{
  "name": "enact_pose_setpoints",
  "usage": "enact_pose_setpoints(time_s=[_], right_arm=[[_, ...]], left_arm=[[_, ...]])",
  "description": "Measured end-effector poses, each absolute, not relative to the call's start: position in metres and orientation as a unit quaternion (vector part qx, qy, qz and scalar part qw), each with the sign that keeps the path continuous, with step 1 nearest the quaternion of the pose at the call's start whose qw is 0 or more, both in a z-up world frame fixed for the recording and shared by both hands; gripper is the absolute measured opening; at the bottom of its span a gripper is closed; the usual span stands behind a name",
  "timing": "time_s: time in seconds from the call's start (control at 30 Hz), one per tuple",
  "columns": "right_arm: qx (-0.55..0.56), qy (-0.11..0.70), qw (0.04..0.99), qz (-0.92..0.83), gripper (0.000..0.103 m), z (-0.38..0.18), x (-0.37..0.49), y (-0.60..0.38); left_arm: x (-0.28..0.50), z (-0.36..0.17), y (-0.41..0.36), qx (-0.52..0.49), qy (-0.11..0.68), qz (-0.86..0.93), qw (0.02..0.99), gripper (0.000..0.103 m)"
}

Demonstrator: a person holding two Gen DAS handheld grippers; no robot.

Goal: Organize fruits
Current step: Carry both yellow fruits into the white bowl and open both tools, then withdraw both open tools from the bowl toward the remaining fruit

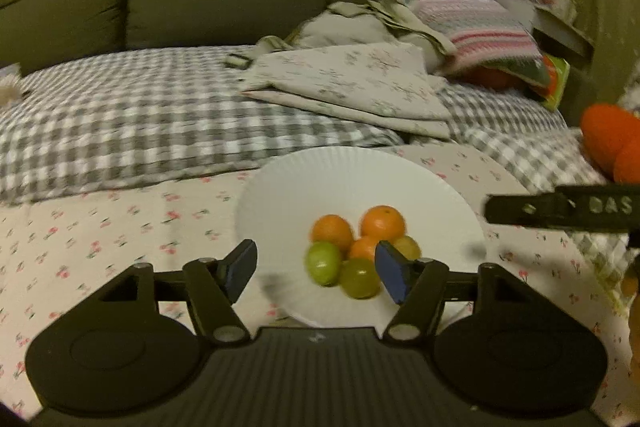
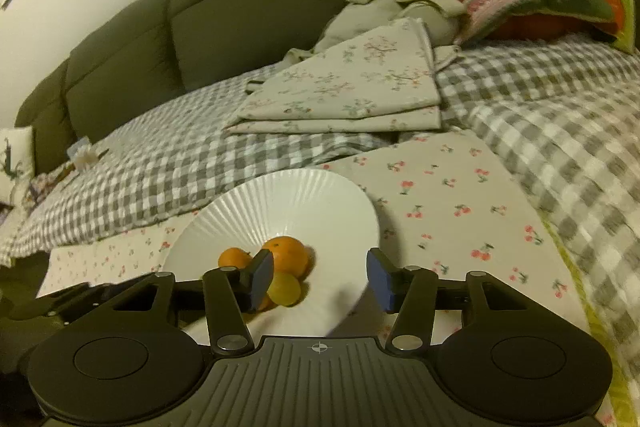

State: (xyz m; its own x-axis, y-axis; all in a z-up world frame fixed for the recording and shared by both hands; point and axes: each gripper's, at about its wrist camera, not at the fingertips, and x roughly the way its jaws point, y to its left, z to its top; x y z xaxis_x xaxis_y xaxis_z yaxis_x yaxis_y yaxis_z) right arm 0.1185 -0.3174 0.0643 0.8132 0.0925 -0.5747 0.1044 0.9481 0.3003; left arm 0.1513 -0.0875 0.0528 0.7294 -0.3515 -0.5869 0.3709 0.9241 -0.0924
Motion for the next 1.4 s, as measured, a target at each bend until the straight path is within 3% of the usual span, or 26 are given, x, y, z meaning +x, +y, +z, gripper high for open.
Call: enact_pose_setpoints(time_s=[0.27,0.5,1.4], right_arm=[[0.169,0.311,0.935,-0.01,0.073,0.071,0.1,-0.318],[0.152,0.309,0.939,0.003,0.08,0.08,0.081,-0.305],[0.148,0.342,0.925,0.074,0.092,0.084,0.023,-0.26]], left_arm=[[0.139,0.059,-0.05,-0.005,0.343,-0.142,0.929,0.071],[0.115,0.061,-0.039,-0.005,0.366,-0.131,0.921,0.077],[0.058,0.048,-0.034,0.025,0.415,-0.152,0.897,0.082]])
